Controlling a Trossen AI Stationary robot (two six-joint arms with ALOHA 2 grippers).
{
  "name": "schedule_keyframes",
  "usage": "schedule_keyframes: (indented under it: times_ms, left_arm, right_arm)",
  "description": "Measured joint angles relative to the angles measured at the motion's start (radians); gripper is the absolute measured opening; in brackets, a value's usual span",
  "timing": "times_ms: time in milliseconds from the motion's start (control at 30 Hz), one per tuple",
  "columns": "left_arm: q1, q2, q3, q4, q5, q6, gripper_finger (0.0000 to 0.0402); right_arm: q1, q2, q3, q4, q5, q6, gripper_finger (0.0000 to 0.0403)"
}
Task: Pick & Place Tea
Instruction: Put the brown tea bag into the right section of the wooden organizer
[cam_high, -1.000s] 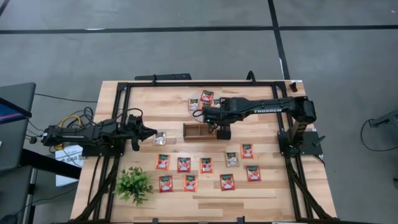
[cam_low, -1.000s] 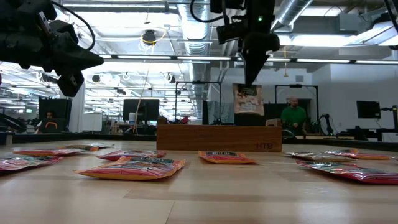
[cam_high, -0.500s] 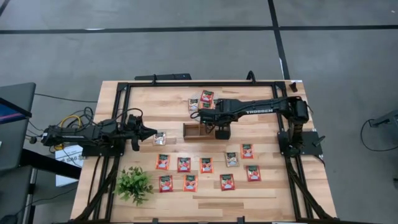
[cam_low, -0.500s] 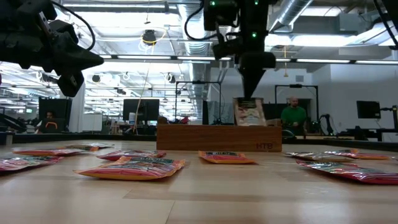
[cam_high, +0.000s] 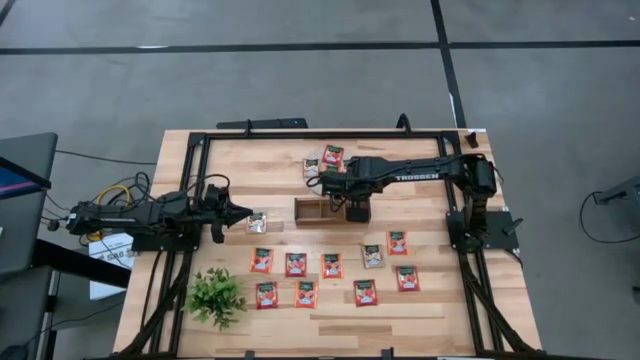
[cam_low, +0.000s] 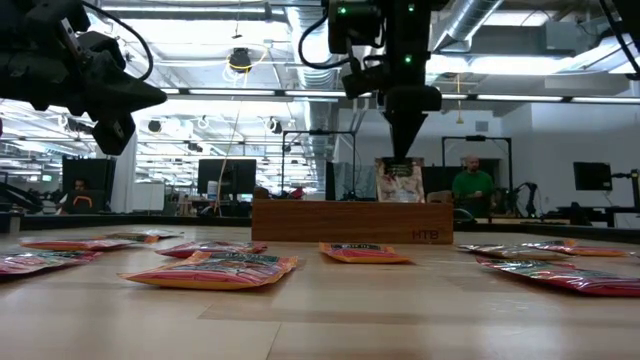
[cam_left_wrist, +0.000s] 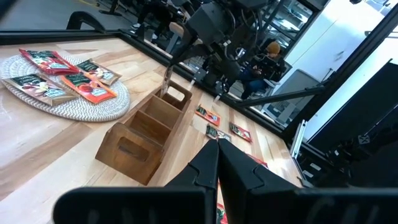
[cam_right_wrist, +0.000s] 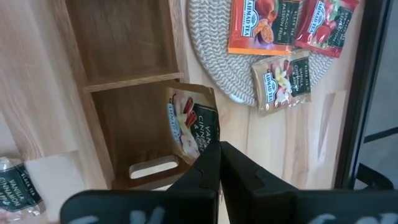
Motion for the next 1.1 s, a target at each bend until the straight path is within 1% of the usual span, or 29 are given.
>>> schedule_keyframes:
  times_ms: [433,733,867,1100]
  left_arm:
    - [0.000,0.000,0.000,0.000,0.000,0.000,0.0000]
    - [0.000,0.000,0.000,0.000,0.001,-0.001,0.0000]
    - [0.000,0.000,0.000,0.000,0.001,-0.001,0.0000]
    - [0.000,0.000,0.000,0.000,0.001,-0.002,0.0000]
  right_arm:
    - [0.000,0.000,0.000,-0.001,0.000,0.015,0.0000]
    - [0.000,0.000,0.000,-0.009,0.000,0.056,0.0002]
    - [0.000,0.000,0.000,-0.012,-0.001,0.056,0.0015]
    - [0.000,-0.001,0.000,-0.013,0.000,0.056,0.0058]
